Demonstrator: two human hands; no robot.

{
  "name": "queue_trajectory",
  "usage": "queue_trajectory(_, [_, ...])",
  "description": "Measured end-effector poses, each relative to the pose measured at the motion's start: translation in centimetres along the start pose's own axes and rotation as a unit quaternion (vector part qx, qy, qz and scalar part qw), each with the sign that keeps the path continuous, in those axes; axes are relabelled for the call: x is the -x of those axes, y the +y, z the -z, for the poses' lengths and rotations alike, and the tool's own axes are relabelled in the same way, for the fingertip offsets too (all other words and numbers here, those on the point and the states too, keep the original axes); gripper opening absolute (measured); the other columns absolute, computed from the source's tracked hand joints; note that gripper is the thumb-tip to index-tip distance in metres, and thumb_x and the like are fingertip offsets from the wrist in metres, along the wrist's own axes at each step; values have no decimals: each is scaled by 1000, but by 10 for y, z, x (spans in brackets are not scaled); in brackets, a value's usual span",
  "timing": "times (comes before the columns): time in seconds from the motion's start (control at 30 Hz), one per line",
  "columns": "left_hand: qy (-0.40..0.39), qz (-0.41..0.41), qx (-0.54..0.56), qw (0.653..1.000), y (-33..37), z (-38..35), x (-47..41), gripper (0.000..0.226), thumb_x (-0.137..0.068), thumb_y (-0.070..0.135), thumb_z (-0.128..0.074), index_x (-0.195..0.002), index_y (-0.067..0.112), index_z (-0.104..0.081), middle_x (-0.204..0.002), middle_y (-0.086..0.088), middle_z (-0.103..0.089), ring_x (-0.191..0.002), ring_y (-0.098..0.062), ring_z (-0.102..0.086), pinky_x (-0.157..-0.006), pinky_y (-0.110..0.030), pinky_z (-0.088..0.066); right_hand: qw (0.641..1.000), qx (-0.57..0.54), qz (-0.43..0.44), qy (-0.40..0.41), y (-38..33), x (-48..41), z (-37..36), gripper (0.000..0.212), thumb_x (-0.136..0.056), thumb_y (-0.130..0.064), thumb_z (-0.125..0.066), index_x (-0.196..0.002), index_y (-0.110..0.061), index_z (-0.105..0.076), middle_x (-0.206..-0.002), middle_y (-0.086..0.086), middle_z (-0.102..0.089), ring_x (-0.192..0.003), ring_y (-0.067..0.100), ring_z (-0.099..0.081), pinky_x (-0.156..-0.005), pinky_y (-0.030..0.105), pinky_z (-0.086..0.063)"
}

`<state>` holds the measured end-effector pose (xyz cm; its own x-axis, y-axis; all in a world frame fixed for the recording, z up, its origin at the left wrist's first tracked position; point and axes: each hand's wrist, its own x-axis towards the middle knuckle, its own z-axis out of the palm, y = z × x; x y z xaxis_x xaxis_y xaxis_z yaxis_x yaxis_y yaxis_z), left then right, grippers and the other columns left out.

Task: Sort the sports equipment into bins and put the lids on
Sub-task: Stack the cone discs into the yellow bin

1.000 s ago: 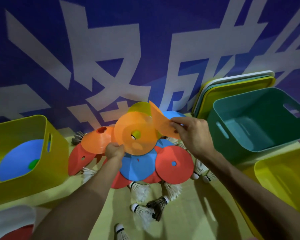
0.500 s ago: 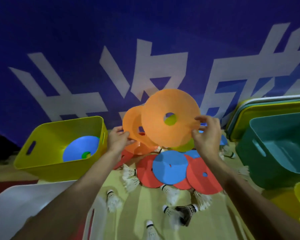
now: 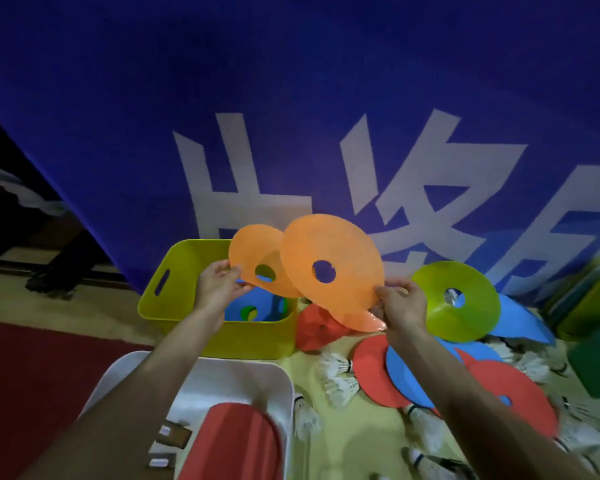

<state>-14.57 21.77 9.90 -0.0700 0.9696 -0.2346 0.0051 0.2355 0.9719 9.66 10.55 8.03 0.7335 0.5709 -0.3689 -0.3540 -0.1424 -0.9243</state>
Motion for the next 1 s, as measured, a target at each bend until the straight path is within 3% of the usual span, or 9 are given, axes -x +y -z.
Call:
queue_trajectory(0.13, [2, 23, -15, 1000, -10, 28, -27, 32, -94, 3, -53, -125, -4, -48, -115, -27, -60, -90, -34, -65, -58, -23, -59, 1000, 15, 17, 10, 5, 8, -34, 24, -80, 4, -61, -97, -10, -56, -79, 14, -61, -63, 30, -62, -58, 40, -57])
queue_trajectory(0.27, [-17, 76, -27, 997, -21, 42, -44, 38, -95, 4, -54, -131, -3, -45, -109, -20, -60, -82, -30, -65, -68, -30, -56, 999, 3, 31, -16, 2, 19, -58, 30, -85, 9, -57, -111, -6, -54, -90, 14, -60, -70, 24, -62, -42, 21, -51])
queue_trajectory(0.33, [-23, 94, -45, 994, -27, 47, -52, 39, -95, 7, -54, -132, -1, -45, -113, -21, -60, -75, -24, -62, -64, -27, -55, 999, 16, 38, -30, 4, 24, -71, 28, -87, 7, -57, -113, -3, -56, -89, 11, -60, -73, 22, -64, -49, 24, -55])
queue_trajectory(0.43, [-14, 76, -91, 993, -28, 58, -59, 41, -98, 10, -47, -138, 3, -43, -126, -18, -56, -99, -29, -59, -88, -38, -51, 998, 33, 44, -41, 11, 28, -88, 27, -86, 5, -58, -111, -5, -57, -91, 10, -63, -85, 29, -68, -68, 40, -60])
queue_trajectory(0.5, [-15, 57, -92, 994, -24, 67, -60, 39, -98, 9, -45, -137, 4, -46, -129, -11, -54, -113, -29, -56, -100, -39, -46, 997, 30, 43, -50, 15, 31, -100, 27, -86, 4, -60, -111, -7, -57, -97, 12, -64, -86, 30, -68, -71, 42, -60])
queue_trajectory(0.63, [-10, 19, -55, 998, -8, 80, -54, 33, -98, 7, -45, -129, 7, -53, -117, -9, -58, -101, -21, -58, -91, -34, -48, 996, 27, 34, -79, 25, 37, -125, 26, -88, 0, -61, -112, -5, -55, -96, 17, -66, -83, 30, -68, -67, 36, -59])
queue_trajectory(0.77, [-22, -18, -57, 998, 7, 84, -40, 29, -97, 8, -48, -125, 8, -57, -115, -8, -60, -103, -20, -59, -93, -34, -49, 991, 74, -25, -106, 41, 37, -135, 32, -85, 3, -60, -115, -5, -55, -90, 15, -63, -80, 24, -61, -68, 32, -53])
queue_trajectory(0.87, [-37, -33, -65, 997, 14, 80, -28, 25, -96, 8, -51, -117, 11, -62, -113, -8, -64, -100, -20, -61, -90, -35, -51, 983, 119, -34, -135, 51, 31, -123, 34, -84, 1, -60, -118, -2, -58, -99, 17, -65, -85, 24, -62, -66, 29, -51])
queue_trajectory(1.0, [-89, -30, -67, 993, 20, 58, -1, 19, -94, 7, -53, -109, 11, -64, -105, -9, -67, -93, -20, -65, -84, -28, -51, 981, 125, -51, -137, 45, 21, -86, 18, -86, 1, -59, -103, -3, -63, -85, 12, -63, -78, 23, -60, -65, 32, -50])
